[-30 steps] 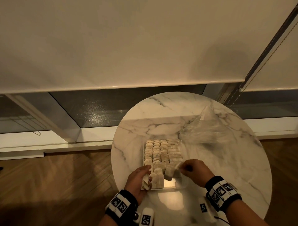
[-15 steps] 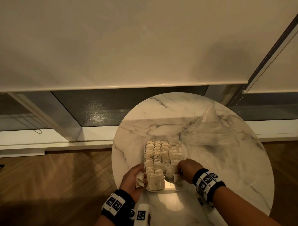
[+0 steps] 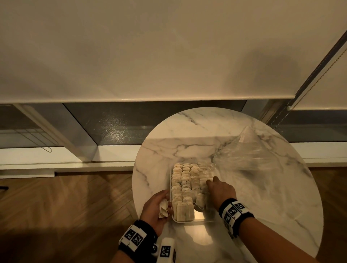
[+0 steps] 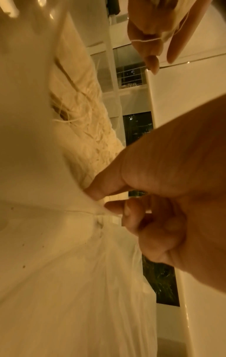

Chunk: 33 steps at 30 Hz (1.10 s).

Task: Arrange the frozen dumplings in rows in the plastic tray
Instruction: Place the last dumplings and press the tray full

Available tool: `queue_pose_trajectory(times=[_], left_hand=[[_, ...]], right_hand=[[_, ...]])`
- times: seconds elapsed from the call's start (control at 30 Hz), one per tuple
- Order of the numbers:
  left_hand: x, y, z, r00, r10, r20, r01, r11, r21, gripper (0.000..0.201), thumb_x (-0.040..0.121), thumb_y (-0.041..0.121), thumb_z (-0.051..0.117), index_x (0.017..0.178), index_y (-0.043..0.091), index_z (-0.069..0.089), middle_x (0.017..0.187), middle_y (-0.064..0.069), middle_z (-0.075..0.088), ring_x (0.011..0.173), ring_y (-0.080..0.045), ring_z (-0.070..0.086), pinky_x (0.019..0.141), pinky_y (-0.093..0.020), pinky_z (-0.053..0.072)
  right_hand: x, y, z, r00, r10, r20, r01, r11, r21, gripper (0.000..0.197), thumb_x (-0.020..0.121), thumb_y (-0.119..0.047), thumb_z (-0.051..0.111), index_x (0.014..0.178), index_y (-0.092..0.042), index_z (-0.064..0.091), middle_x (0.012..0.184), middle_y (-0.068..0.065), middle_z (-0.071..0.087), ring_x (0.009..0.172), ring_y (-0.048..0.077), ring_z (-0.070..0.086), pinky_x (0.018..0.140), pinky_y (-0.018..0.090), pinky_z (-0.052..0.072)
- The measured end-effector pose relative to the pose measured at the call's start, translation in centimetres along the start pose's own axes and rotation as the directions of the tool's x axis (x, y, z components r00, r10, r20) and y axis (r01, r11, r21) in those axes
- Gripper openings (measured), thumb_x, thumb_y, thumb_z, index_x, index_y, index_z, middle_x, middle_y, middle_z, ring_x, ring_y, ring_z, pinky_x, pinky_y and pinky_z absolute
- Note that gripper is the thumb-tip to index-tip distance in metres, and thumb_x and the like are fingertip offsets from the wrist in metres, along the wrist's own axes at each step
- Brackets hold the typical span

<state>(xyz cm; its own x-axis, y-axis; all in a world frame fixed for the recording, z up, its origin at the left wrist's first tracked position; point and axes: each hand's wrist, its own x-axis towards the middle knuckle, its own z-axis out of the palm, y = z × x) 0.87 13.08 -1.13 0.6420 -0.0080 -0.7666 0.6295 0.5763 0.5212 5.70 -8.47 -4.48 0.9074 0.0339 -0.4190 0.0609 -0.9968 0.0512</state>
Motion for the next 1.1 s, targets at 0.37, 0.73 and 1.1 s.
queue_pose_trajectory(times=[0.37,0.73,1.1], left_hand=[[0.5,0.0,-0.4,0.998,-0.032,-0.045,0.033,0.999,0.019,0.012,0.089,0.019,0.065,0.087,0.007,0.065,0.063,-0.008,0.064,0.047,-0.018,0.060,0.045,-0.023,0.046],[1.1,-0.3,-0.6,0.997,-0.047,-0.061,0.049,0.998,0.027,0.013,0.091,0.018,0.064,0.084,0.007,0.064,0.063,-0.010,0.062,0.048,-0.018,0.057,0.042,-0.023,0.046],[0.8,-0.5,-0.4,0.999,-0.048,-0.011,0.048,0.999,0.000,0.017,0.094,0.017,0.060,0.082,0.006,0.064,0.063,-0.010,0.063,0.047,-0.019,0.058,0.040,-0.024,0.046]], right_hand=[[-3.1,-2.7,2.7,0.992,-0.114,0.061,0.104,0.984,0.145,0.027,0.092,-0.039,0.049,0.102,-0.024,0.069,0.106,0.002,0.070,0.098,0.024,0.067,0.077,0.033,0.050],[-4.1,-3.0,4.6,0.984,-0.176,-0.001,0.173,0.966,0.192,0.031,0.095,-0.029,0.043,0.123,-0.027,0.057,0.121,-0.003,0.064,0.113,0.024,0.056,0.084,0.040,0.053],[-1.2,-2.3,4.0,0.994,-0.002,-0.114,0.018,0.989,0.147,0.044,0.082,-0.042,0.068,0.119,-0.021,0.061,0.125,0.003,0.053,0.117,0.025,0.047,0.080,0.038,0.055]])
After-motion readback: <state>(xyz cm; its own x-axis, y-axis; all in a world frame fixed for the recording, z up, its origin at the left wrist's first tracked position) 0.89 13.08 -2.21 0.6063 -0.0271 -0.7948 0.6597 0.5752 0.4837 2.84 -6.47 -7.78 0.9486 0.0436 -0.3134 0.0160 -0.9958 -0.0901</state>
